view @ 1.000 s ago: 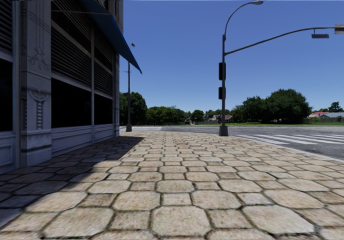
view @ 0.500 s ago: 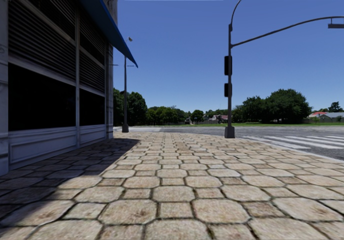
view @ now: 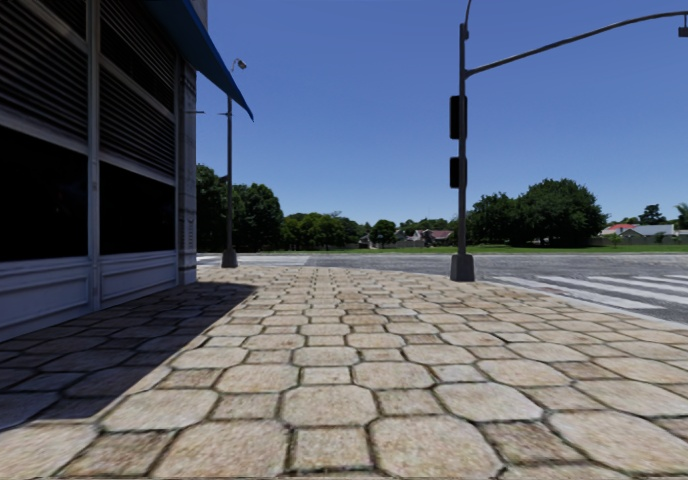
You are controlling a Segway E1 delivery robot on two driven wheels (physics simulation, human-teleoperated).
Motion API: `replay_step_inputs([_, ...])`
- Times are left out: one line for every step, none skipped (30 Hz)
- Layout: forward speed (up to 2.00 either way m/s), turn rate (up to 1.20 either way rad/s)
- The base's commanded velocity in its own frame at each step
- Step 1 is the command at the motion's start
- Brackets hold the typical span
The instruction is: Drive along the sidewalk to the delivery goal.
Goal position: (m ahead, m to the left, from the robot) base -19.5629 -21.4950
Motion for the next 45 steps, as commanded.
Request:
replay_step_inputs([2.0, -0.2])
replay_step_inputs([2.0, -0.21])
replay_step_inputs([2.0, -0.21])
replay_step_inputs([2.0, -0.24])
replay_step_inputs([2.0, -0.27])
replay_step_inputs([2.0, -0.28])
replay_step_inputs([2.0, -0.28])
replay_step_inputs([2.0, -0.28])
replay_step_inputs([2.0, -0.37])
replay_step_inputs([2.0, -0.37])
replay_step_inputs([2.0, -0.48])
replay_step_inputs([2.0, -0.52])
replay_step_inputs([2.0, -0.54])
replay_step_inputs([2.0, -0.54])
replay_step_inputs([2.0, -0.54])
replay_step_inputs([2.0, -0.54])
replay_step_inputs([2.0, -0.54])
replay_step_inputs([2.0, -0.54])
replay_step_inputs([2.0, -0.54])
replay_step_inputs([2.0, -0.54])
replay_step_inputs([2.0, -0.54])
replay_step_inputs([2.0, -0.54])
replay_step_inputs([2.0, -0.54])
replay_step_inputs([2.0, -0.54])
replay_step_inputs([2.0, -0.54])
replay_step_inputs([2.0, -0.54])
replay_step_inputs([2.0, -0.54])
replay_step_inputs([2.0, -0.48])
replay_step_inputs([2.0, -0.38])
replay_step_inputs([2.0, -0.31])
replay_step_inputs([2.0, -0.31])
replay_step_inputs([2.0, -0.28])
replay_step_inputs([2.0, -0.27])
replay_step_inputs([2.0, -0.27])
replay_step_inputs([2.0, -0.27])
replay_step_inputs([2.0, -0.39])
replay_step_inputs([2.0, -0.46])
replay_step_inputs([2.0, -0.49])
replay_step_inputs([2.0, -0.49])
replay_step_inputs([2.0, -0.51])
replay_step_inputs([2.0, -0.53])
replay_step_inputs([2.0, -0.53])
replay_step_inputs([2.0, -0.53])
replay_step_inputs([2.0, -0.53])
replay_step_inputs([2.0, -0.53])
